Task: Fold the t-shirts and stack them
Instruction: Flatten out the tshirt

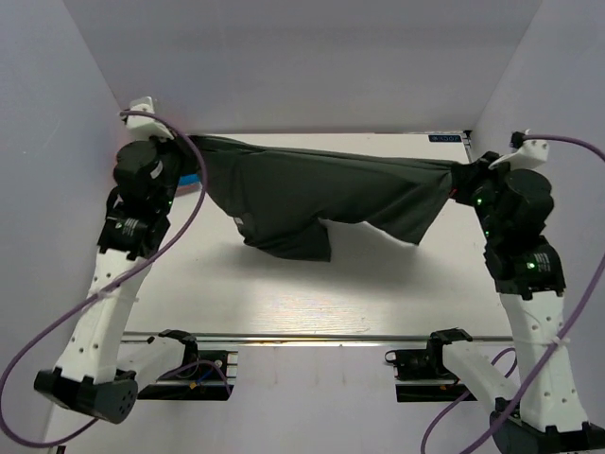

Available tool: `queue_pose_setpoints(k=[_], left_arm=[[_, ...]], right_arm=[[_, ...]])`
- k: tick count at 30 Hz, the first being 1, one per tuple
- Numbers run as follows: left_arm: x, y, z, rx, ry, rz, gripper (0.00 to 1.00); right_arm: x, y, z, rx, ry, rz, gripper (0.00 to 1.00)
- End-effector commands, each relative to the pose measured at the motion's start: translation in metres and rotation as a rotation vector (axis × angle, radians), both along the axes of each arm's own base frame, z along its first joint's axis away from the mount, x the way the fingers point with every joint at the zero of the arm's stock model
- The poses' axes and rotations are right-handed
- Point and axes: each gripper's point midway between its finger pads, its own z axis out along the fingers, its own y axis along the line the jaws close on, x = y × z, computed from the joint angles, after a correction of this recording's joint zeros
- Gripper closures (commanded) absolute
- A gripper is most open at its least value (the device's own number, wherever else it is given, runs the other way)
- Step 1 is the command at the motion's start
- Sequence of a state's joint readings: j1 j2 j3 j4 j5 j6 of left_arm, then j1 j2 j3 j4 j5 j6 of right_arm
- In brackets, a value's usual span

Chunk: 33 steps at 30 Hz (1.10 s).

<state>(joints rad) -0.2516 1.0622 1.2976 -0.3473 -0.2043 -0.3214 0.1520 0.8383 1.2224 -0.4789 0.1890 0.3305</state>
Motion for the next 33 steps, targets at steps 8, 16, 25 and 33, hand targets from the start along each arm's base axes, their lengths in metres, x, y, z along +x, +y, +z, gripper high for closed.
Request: queue_pose_setpoints(k=[8, 16, 25, 33], left_arm=[[-0.091, 0.051, 0.146, 0.018, -0.314, 0.139, 1.00], [-0.170, 0.064, 0.202, 0.015, -0.495, 0.108, 1.00], [-0.225, 0.059, 0.237, 0.033, -0.604, 0.012, 1.00], [-0.178, 0.027, 0.197, 0.075, -0.530, -0.107, 1.00]], right_arm=[[-0.077, 0.003, 0.140, -0.052, -0.327, 0.109, 1.00], [-0.147, 0.018, 0.171, 0.000, -0.450, 0.237, 1.00], [-0.200, 0.021, 0.185, 0.025, -0.540, 0.293, 1.00], [-0.149, 0.006, 0.141, 0.059, -0.425, 0.160, 1.00]])
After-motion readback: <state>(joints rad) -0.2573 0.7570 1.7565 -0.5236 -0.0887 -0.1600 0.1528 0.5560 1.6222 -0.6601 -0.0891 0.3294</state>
